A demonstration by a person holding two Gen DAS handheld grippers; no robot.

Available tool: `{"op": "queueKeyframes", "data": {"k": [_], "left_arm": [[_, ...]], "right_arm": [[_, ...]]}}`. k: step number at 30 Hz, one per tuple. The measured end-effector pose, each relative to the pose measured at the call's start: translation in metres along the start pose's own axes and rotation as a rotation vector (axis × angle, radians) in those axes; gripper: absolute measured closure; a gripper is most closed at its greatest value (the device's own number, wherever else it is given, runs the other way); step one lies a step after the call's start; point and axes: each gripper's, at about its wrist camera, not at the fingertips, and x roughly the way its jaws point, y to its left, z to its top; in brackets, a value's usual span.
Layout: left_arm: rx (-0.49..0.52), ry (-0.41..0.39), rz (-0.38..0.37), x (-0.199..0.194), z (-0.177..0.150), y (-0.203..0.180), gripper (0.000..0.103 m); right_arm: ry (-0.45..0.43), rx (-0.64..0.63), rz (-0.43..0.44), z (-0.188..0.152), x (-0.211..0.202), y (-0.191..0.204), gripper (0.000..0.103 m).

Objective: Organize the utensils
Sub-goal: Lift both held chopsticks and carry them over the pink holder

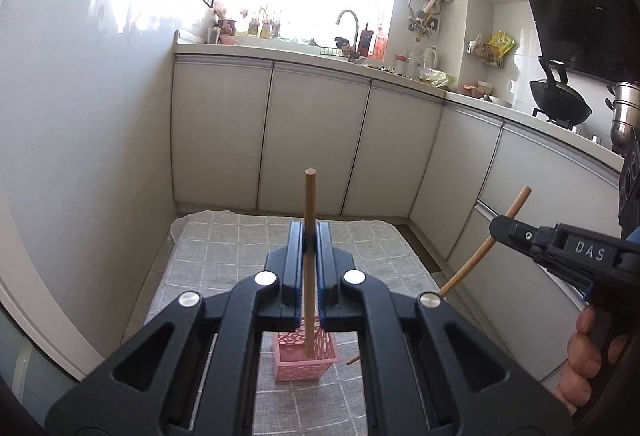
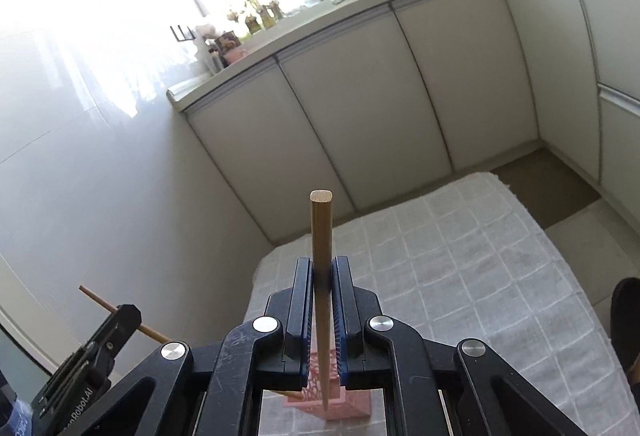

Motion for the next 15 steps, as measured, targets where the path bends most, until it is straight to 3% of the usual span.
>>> {"op": "queueKeyframes", "data": {"k": [9, 15], "left_arm": [[-0.033, 0.036, 0.027, 0.041, -0.015, 0.014, 0.097], [-0.063, 0.199, 0.047, 0.071, -0.03, 0.018, 0.097]], "right_arm": [[0.061, -0.026, -0.003, -0.007, 0.067, 0.006, 0.094], [0.183, -0.098, -0.054, -0.022, 0.107, 0.015, 0.094]]}}
